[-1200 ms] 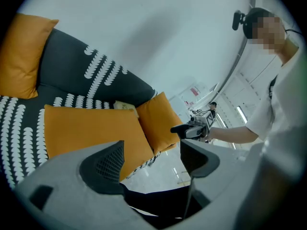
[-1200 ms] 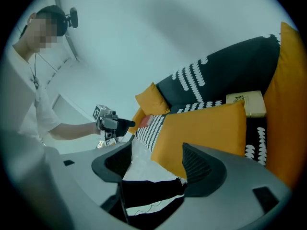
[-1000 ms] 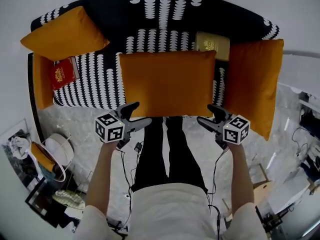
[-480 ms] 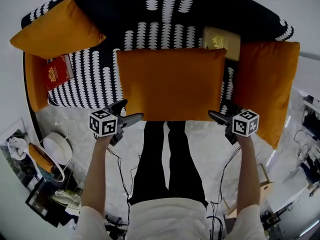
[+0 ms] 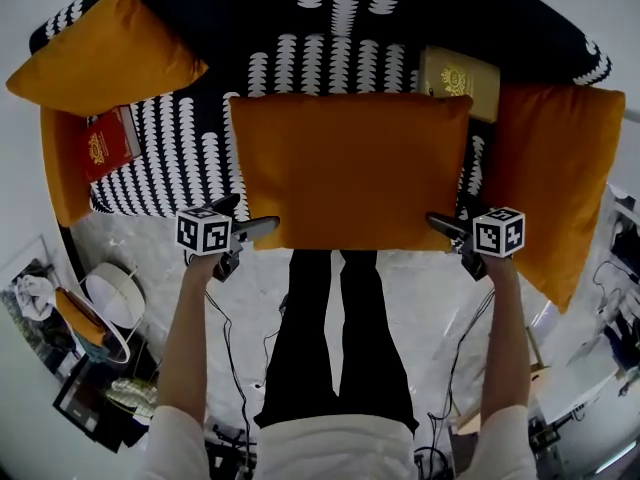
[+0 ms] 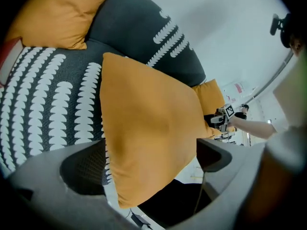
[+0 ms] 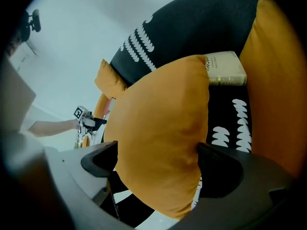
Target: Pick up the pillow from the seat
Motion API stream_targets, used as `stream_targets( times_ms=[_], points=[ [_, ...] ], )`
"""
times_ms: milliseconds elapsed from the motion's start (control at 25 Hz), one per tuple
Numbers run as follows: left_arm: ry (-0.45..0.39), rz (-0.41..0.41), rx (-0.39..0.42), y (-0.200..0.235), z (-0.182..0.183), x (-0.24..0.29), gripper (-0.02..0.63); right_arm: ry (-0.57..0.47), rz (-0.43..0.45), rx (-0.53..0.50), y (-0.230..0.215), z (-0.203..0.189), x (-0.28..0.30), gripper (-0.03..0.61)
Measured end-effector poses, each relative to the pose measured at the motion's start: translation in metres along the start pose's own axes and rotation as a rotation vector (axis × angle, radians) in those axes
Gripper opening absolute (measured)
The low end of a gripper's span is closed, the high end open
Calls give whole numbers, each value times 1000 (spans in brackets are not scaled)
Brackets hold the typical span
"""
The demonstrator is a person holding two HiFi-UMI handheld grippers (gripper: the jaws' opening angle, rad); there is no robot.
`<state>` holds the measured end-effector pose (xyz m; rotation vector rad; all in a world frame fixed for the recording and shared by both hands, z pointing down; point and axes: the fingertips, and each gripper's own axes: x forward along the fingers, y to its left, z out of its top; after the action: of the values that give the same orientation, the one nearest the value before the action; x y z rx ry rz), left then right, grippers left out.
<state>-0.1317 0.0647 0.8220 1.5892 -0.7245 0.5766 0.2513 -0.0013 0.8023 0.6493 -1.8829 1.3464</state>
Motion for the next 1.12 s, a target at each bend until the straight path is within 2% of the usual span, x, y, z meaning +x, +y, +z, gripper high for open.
stream_targets(
  times_ms=[80,240,480,640,920,1120],
  points=[
    [26,-14,-19,6,-5,10,580,15,-5,3,-8,-2,8,459],
    [77,-21,-6,15,-15,25,580,34,-1,6,-13,-3,22,458],
    [49,-25,-58,26,-16,43,580,88,-26,-6,-20,-6,34,457],
    [36,-60,-41,20,-17,59,580,101,-14,5,-19,-6,38,456],
    [2,-84,-27,23,-17,66,580,75,-1,-2,-19,-6,45,456],
    [71,-90,-51,25,-18,73,578,14,28,7,-20,-7,50,456]
  ],
)
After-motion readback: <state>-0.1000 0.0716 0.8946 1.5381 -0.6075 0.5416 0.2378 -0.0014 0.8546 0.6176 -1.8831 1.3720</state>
